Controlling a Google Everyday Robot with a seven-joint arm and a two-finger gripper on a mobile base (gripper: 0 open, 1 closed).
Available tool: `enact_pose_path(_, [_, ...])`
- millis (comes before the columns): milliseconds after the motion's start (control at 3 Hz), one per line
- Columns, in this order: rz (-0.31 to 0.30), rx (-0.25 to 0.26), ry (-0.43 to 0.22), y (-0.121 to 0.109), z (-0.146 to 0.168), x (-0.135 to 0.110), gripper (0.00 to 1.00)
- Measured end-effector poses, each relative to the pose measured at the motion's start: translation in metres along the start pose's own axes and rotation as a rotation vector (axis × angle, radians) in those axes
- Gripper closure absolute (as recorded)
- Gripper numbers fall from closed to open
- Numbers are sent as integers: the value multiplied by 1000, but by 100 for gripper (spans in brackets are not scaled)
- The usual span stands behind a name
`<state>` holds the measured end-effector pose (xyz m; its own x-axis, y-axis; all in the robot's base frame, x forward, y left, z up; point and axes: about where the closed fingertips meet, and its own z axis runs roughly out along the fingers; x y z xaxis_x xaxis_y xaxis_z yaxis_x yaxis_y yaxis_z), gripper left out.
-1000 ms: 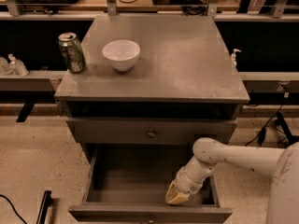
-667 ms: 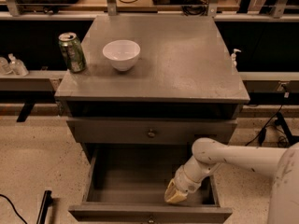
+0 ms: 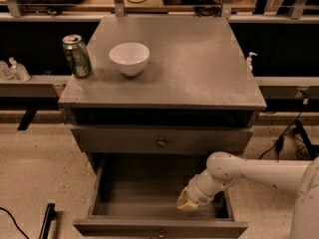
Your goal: Open middle drawer
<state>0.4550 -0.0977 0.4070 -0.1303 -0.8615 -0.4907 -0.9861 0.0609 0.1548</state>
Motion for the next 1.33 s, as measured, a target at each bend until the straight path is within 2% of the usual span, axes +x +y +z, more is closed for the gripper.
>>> enact_pose_path(333, [14,-23,-8,-12,29,-1,100])
enact_pose_path(667, [6,-44,-14,-16,44,-6,100])
enact_pose_path(1000, [-8,-112,-22,3,58,-16,100])
enact_pose_path(1333, [-12,-195,-19,35,73,-22,100])
